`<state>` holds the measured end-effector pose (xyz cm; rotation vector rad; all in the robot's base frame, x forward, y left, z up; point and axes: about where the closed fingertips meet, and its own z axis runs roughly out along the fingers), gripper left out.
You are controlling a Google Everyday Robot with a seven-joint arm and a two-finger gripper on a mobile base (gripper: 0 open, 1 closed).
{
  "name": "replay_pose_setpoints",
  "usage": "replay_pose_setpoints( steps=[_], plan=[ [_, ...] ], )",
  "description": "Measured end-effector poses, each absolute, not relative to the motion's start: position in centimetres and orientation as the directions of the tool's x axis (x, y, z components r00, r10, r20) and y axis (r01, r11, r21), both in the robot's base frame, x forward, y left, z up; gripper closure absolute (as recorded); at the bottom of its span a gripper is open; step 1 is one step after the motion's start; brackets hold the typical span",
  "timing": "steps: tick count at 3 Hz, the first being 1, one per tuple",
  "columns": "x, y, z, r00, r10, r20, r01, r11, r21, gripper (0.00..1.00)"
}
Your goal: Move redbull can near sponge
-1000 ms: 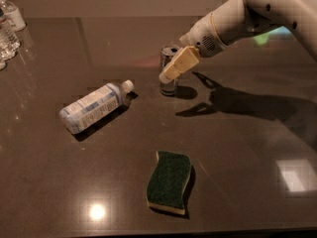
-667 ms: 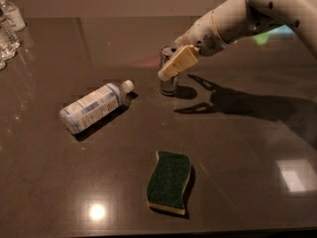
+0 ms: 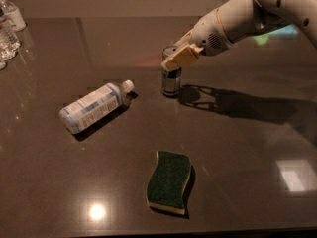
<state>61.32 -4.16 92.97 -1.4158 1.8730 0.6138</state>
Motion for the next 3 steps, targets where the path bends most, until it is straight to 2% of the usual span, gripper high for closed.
replay_pose_setpoints(
  steps=[1,2,3],
  plan=[
    [60.0,-4.6,93.8,-0.143,-0.625,-0.768,-0.962,0.271,-0.041,0.86],
    [57.8,-5.2,95.3,-0.125,-0.617,-0.777,-0.969,0.244,-0.038,1.0],
    [54.9,-5.6,96.4,-0.114,-0.614,-0.781,-0.976,0.215,-0.026,1.0]
  ],
)
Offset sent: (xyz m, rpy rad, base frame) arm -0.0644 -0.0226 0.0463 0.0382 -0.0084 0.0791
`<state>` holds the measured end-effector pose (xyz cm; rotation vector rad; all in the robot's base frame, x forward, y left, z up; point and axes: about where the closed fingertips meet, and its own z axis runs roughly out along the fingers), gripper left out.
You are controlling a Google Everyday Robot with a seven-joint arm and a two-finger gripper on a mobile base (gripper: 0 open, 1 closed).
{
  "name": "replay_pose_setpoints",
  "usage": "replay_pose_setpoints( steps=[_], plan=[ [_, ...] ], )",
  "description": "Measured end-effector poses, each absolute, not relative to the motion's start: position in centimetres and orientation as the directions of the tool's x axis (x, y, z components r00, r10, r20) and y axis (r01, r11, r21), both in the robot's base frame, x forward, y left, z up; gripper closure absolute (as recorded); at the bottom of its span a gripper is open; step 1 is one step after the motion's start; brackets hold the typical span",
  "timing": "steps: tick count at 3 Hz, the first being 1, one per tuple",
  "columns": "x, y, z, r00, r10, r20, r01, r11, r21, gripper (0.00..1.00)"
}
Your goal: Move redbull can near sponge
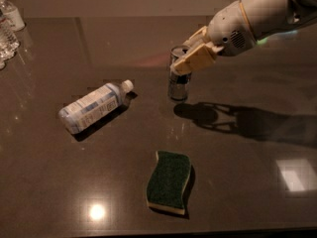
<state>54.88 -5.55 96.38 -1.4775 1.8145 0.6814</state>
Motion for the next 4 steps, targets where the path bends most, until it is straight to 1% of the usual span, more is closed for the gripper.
replay_pose_setpoints(
  steps=[1,3,4],
  plan=[
    [52.1,-5.7,96.8,-0.105,-0.612,-0.784,-0.977,0.211,-0.034,1.0],
    [48.1,-5.7,93.9,-0.117,-0.63,-0.768,-0.97,0.237,-0.047,1.0],
    [46.1,-5.9,93.8,-0.099,-0.631,-0.77,-0.972,0.228,-0.062,1.0]
  ],
)
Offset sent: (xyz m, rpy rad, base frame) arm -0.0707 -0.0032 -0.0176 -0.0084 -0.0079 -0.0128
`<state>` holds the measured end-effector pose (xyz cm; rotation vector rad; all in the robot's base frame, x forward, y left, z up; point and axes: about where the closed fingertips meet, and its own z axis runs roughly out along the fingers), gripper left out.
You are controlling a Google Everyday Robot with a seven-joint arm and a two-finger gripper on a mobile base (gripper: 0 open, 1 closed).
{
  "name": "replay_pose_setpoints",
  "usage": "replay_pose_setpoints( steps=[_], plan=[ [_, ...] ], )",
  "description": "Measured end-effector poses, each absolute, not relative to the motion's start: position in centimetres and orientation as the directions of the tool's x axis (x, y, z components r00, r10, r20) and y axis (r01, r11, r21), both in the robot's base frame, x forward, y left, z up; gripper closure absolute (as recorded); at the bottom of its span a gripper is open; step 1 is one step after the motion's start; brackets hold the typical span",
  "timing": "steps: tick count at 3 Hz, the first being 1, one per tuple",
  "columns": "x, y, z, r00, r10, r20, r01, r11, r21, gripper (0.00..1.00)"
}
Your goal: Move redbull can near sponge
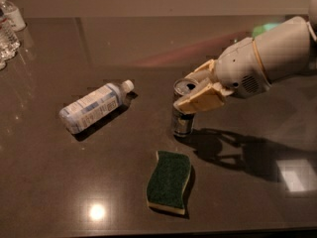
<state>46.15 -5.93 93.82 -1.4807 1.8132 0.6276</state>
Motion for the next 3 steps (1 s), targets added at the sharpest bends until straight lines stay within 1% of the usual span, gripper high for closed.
replay_pose_setpoints(
  steps=[1,2,3],
  plan=[
    [45.5,-5.8,93.6,-0.097,-0.63,-0.771,-0.973,0.222,-0.059,1.0],
    [44.8,-5.6,93.5,-0.1,-0.631,-0.769,-0.974,0.218,-0.053,0.82],
    [44.1,-5.4,93.5,-0.105,-0.632,-0.767,-0.975,0.218,-0.046,0.59]
  ],
)
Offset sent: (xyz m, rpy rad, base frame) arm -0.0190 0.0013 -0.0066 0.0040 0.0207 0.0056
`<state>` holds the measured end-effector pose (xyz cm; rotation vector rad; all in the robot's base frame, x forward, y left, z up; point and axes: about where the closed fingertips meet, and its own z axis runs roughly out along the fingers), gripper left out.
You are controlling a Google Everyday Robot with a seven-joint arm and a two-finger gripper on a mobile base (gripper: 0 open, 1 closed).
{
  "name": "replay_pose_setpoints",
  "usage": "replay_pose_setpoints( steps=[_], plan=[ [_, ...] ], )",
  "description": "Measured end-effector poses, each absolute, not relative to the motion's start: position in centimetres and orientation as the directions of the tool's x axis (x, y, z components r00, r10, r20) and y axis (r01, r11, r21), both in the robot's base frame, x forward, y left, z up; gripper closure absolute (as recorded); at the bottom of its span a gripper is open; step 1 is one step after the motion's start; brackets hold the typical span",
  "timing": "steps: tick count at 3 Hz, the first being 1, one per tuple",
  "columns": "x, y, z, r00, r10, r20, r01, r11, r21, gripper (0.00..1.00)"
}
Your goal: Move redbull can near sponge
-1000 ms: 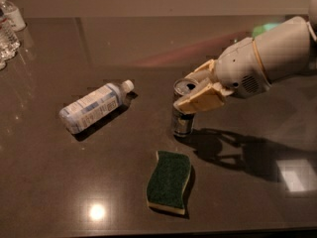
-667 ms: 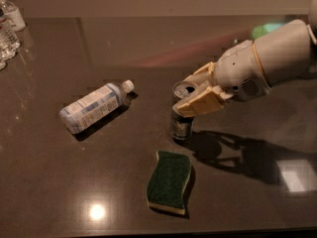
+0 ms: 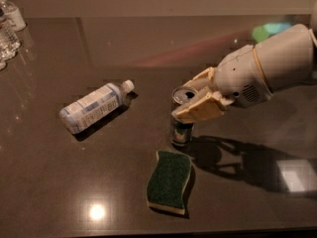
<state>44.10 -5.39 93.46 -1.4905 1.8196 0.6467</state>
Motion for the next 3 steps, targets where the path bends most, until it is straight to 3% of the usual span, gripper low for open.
replay_pose_setpoints(
  steps=[2,3],
  plan=[
    [43.0,-4.8,92.8,-0.119,-0.635,-0.763,-0.98,0.199,-0.013,0.12],
    [43.2,-4.9,91.9,-0.137,-0.643,-0.753,-0.975,0.22,-0.011,0.0]
  ],
)
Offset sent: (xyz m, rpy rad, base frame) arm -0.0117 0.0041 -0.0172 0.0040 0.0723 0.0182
